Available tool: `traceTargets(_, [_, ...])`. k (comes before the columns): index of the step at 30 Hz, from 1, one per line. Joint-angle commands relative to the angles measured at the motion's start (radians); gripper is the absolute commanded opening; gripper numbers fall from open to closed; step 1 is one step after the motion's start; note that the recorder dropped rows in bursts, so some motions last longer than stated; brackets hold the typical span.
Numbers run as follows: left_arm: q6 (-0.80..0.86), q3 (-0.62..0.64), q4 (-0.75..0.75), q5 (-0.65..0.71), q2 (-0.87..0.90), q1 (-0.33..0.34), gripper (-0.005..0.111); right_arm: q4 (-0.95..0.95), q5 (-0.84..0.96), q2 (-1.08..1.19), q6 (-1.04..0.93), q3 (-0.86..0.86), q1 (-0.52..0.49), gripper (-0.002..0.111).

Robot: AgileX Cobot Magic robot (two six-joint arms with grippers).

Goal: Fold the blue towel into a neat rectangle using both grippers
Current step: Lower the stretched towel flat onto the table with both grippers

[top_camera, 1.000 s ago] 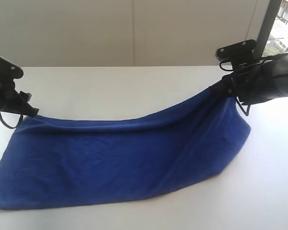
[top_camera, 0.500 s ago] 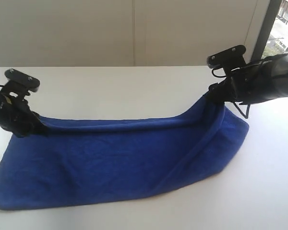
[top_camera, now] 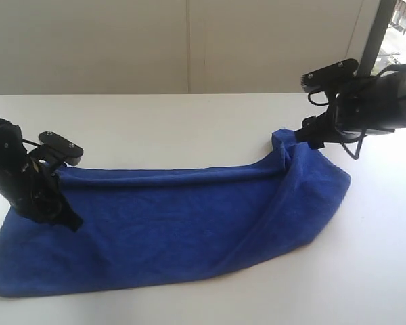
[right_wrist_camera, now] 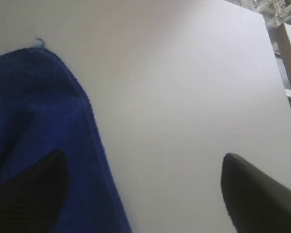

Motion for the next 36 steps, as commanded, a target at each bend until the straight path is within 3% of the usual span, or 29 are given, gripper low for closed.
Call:
traceTargets(1, [0.034,0.004,-0.005,0.135,0.04,-0.006,0.0,0.247,0.013,-0.073,-0.227,-0.003,-0.003,0.08])
traceTargets(10, [0.033,0.023,0.068,0.347,0.058,-0.006,0.0,0.625,0.014,-0.262,-0.571,0.151,-0.003,0.08])
traceTargets(17, [0.03,0.025,0.007,0.3,-0.039,-0.006,0.0,0.902,0.011,-0.416,-0.89,0.323,-0.003,0.077])
traceTargets(19, [0.03,0.025,0.0,0.296,-0.103,-0.013,0.0,0.956,0.014,-0.427,-0.943,0.334,-0.003,0.067])
traceTargets(21, [0.03,0.025,-0.023,0.295,-0.174,-0.016,0.0,1.022,0.035,-0.427,-1.01,0.333,-0.003,0.05])
traceTargets(25, [0.034,0.025,-0.072,0.302,-0.307,-0.016,0.0,1.199,0.08,-0.399,-1.223,0.333,-0.003,0.003])
traceTargets(36, [0.095,0.025,-0.115,0.412,-0.542,-0.013,0.0,1.378,-0.02,-0.255,-1.402,0.329,-0.003,0.0])
